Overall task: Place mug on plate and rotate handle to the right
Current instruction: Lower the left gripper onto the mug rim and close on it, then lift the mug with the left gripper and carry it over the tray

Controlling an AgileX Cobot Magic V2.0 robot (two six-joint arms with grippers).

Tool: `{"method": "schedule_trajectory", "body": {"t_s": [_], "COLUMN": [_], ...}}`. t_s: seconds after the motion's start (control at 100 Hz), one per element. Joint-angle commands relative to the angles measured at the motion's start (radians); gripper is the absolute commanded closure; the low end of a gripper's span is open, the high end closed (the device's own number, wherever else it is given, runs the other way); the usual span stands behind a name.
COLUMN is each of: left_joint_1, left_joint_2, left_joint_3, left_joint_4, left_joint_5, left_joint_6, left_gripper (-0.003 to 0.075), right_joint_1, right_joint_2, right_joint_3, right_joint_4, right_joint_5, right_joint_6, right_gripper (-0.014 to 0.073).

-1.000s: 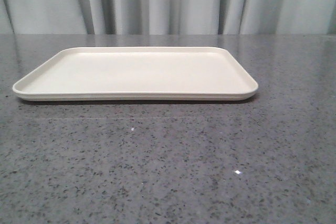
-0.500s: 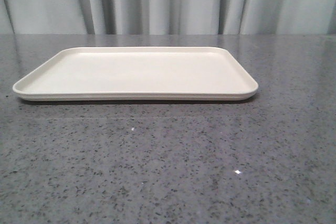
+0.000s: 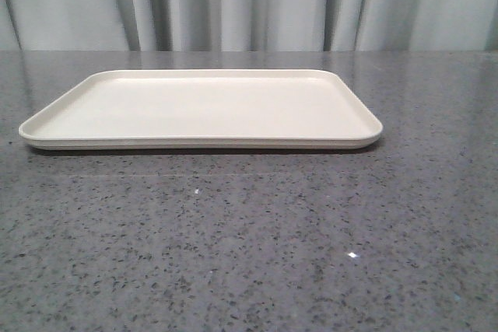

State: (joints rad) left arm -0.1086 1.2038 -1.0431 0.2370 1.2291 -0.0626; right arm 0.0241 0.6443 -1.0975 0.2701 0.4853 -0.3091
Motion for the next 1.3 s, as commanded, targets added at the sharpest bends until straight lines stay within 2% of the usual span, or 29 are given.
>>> {"method": "schedule_trajectory", "body": {"t_s": [0.0, 0.3, 0.65, 0.86, 1.11, 1.29], "left_joint_1": [0.001, 0.001, 0.001, 0.001, -0.003, -0.104], "left_joint_2": [-0.015, -0.037, -0.096, -0.096, -0.029, 0.065], "left_joint_3": [-0.023, -0.039, -0.171, -0.235, -0.414, -0.568], "left_joint_4": [0.01, -0.017, -0.049, -0.135, -0.295, -0.308], "left_joint_5": [-0.031, -0.031, 0.001, -0.018, -0.022, -0.016], "left_joint_6": [0.013, 0.04, 0.063, 0.091, 0.167, 0.17], "left_gripper": [0.073, 0.0729, 0.0729, 0.0729, 0.0731, 0.0731], "right_joint_1": [-0.006, -0.006, -0.006, -0.006, -0.006, -0.006], "right_joint_2": [0.012, 0.012, 0.012, 0.012, 0.012, 0.012], "right_joint_3": [-0.021, -0.021, -0.021, -0.021, -0.021, -0.021], "right_joint_4": [-0.001, -0.001, -0.001, -0.001, -0.001, -0.001], "right_joint_5": [-0.075, -0.075, -0.075, -0.075, -0.075, -0.074], "right_joint_6": [-0.007, -0.007, -0.007, -0.007, -0.007, -0.007], "right_gripper": [0.0284, 0.0284, 0.0284, 0.0284, 0.0284, 0.0284]}}
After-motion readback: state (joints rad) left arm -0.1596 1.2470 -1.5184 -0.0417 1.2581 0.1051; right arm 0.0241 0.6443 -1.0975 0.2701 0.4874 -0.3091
